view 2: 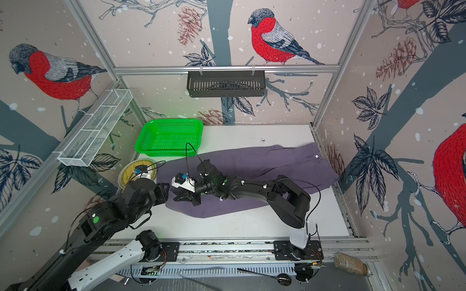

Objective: Fold and stack the trousers
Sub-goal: Smooth out the trousers at the center of the table.

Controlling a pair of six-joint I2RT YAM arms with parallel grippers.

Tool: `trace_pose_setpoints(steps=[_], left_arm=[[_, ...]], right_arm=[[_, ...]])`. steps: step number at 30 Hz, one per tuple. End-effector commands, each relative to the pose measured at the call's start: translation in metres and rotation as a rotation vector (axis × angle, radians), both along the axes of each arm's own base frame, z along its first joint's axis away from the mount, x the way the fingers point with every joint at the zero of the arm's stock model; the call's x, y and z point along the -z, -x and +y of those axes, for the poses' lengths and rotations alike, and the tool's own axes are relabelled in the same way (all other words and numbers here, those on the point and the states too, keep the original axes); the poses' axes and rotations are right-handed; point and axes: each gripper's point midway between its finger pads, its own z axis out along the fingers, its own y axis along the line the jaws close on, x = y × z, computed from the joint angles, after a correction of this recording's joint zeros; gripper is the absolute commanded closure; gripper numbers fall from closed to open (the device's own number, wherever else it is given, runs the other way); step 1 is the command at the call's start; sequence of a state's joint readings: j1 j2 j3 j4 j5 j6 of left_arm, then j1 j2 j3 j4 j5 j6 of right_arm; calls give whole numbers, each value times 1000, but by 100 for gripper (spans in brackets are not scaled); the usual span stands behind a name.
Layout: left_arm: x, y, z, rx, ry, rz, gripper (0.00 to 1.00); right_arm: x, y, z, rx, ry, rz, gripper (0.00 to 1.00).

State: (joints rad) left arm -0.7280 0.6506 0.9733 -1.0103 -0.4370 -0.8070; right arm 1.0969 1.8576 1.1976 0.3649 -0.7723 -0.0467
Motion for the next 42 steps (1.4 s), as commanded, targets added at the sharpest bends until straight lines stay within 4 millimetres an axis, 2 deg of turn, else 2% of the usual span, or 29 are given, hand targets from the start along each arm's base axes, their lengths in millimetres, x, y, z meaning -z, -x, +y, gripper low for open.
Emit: trace_pose_setpoints(steps=[1,5,11,14,18,21,25,26,31,34,37,39,42], left_arm=[[-8,-3,14,-84,-32,4,44],[-6,-18,24,-134,-89,51,41],[-19,-48,37,-171,-70,5,39],[-25,-61,49,-189,-87,-8,39],[-32,-74,64,-201,-94,-20,38],[-24,-82,67,-190,-88,-2,38],[-6,-90,62,-159,-88,29,38],[1,-91,61,-150,-93,52,37],[26,-92,60,-144,-96,119,36],[53,-90,50,-109,-62,192,36],[76,-86,37,-65,-4,261,39],[90,-78,31,-55,32,313,42],[107,-63,22,-54,50,371,44]], right_arm=[[-8,8,1,20,-47,15,95],[16,27,6,26,8,7,95],[63,68,21,-23,109,-2,95],[79,86,28,-62,133,11,95],[99,101,38,-95,171,10,91],[111,107,45,-115,196,12,86],[107,105,46,-127,193,12,56],[105,103,45,-130,193,15,51],[83,96,31,-127,174,37,39],[63,84,16,-110,144,69,35],[54,74,0,-69,155,49,34],[49,59,-15,-18,159,64,33],[47,21,-44,126,175,100,33]])
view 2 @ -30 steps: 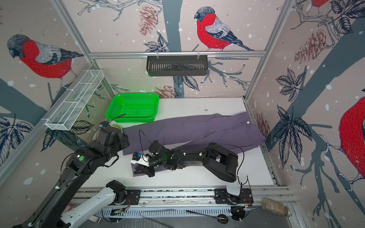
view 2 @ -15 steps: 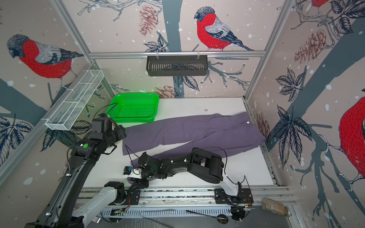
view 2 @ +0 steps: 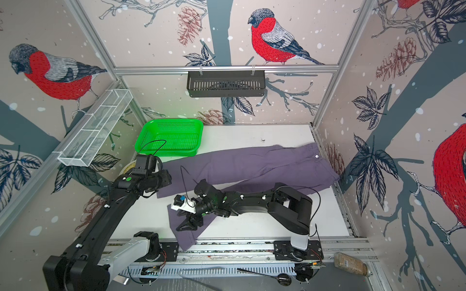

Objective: Fold and stack the trousers
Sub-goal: Smooth out the trousers at the center of the table.

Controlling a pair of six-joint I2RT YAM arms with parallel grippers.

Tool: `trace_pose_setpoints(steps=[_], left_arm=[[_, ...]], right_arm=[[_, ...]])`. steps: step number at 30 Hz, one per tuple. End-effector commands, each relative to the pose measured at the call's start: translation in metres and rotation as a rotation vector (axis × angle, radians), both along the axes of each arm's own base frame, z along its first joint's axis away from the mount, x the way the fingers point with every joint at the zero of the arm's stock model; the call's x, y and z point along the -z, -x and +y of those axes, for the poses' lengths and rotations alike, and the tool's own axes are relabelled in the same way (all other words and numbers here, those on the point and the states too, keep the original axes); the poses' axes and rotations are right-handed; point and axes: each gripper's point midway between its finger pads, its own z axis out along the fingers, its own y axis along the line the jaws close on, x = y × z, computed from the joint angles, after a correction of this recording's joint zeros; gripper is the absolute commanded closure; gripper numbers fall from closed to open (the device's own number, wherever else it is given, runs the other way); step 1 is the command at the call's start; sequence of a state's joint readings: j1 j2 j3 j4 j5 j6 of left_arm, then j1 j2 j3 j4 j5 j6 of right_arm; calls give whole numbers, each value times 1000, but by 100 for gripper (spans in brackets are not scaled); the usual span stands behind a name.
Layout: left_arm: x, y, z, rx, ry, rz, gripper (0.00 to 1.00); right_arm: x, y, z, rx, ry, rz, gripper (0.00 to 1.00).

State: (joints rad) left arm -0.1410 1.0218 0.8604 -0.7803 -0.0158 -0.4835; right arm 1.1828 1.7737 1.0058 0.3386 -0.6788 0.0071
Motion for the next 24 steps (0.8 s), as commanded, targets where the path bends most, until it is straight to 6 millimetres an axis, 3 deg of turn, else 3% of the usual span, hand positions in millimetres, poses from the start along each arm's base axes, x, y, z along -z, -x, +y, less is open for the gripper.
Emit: trace_pose_setpoints(steps=[1,5,8,10,17,24], left_arm=[[12,14,-22,9,73,35,44],[35,36,-44,-2,78,92,45],[52,45,-67,25,111,118,49],[68,55,-72,33,76,171,54],[97,78,-72,12,-31,284,61],[126,96,-60,-4,-101,355,66]], right_arm=[[-1,-41,-26,171,39,28,33],[2,-102,-71,427,94,59,29],[3,-137,-103,581,121,82,29],[1,-154,-124,658,120,81,28],[-11,-182,-173,805,104,67,27],[-10,-191,-200,868,98,82,27]])
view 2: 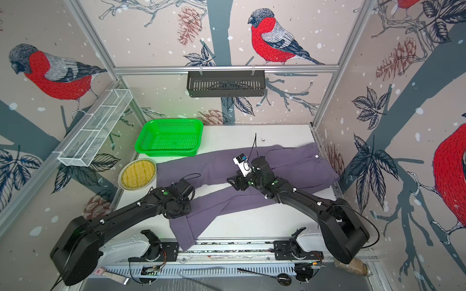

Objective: Fold and stack the trousers
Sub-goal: Smooth out the trousers at the center of the table.

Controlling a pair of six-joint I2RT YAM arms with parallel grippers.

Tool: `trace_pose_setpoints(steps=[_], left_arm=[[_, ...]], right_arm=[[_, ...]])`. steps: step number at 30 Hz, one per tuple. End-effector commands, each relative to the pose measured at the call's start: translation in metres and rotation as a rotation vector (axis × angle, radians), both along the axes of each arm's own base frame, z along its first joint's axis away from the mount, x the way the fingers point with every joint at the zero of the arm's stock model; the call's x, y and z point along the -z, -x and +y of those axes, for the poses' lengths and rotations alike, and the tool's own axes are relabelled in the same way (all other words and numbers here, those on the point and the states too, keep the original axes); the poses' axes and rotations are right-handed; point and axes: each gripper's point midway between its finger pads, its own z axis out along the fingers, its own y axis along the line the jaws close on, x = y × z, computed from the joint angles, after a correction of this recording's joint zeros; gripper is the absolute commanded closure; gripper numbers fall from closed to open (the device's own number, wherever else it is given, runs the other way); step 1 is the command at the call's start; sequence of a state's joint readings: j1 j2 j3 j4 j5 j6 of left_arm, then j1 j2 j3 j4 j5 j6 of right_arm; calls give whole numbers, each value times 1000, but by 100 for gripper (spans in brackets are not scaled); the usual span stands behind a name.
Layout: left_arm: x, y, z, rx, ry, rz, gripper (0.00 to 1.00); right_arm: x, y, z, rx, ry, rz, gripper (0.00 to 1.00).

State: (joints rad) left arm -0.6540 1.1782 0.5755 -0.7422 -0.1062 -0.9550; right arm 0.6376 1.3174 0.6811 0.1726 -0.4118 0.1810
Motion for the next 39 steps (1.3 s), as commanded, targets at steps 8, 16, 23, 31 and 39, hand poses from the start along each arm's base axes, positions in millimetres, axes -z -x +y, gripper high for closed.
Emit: trace_pose_setpoints(steps=[8,16,23,31,39], left_arm=[[7,1,13,-40,-82,16,83],[-5,-3,29,-90,-174,-1,100],[-46,-26,63,-235,-248,-138,100],[-65,-19,106,-486,-313,-280,100],[-56,-35,133,-594,-277,-308,100]], right_arm=[[0,-6,-18,37,-15,11,27],[10,-13,-30,93,0,43,27],[42,-45,-69,312,74,155,27],[75,-69,-119,571,173,306,28],[89,-69,-150,696,236,341,28]])
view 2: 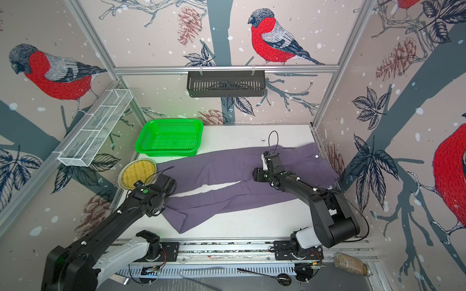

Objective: Fold and stack the trousers
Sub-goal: Smooth out the trousers at the center of the table.

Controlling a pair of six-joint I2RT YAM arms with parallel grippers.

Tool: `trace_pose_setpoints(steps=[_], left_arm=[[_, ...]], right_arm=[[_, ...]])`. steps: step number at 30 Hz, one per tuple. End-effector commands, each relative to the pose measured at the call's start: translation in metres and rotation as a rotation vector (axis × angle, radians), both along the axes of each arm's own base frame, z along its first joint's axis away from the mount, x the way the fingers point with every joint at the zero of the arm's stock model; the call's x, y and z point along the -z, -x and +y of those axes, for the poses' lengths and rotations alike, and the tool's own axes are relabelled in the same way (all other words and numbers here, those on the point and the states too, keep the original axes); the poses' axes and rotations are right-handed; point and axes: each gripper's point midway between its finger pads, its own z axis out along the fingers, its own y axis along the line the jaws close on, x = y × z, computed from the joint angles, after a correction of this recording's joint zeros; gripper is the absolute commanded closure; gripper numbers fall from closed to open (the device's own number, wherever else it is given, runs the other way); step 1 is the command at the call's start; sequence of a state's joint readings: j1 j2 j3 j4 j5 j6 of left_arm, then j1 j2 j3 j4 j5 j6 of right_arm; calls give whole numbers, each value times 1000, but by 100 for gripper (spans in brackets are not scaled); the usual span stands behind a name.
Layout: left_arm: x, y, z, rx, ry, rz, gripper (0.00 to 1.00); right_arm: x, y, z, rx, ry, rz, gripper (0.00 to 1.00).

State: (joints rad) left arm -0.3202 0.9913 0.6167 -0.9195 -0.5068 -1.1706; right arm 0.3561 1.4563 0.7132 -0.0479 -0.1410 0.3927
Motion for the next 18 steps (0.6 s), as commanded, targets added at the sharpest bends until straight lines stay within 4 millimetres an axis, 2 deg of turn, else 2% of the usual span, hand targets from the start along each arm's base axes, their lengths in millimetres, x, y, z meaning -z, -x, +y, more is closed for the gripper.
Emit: trace_pose_setpoints(steps=[1,11,13,16,18], left_arm=[[1,-11,10,5,-24,-25,100],[21,-23,25,-10,4,-6,99],[24,-22,25,-10,7,8,93],[22,-20,25,-21,11,15,78],[19,-18,26,-35,11,3,73]], right_arm=[[6,0,-22,86,48,19,28],[27,5,-48,158,75,59,28],[29,5,-49,158,76,62,28],[25,7,-46,145,56,53,28],[20,7,-41,122,34,48,28]])
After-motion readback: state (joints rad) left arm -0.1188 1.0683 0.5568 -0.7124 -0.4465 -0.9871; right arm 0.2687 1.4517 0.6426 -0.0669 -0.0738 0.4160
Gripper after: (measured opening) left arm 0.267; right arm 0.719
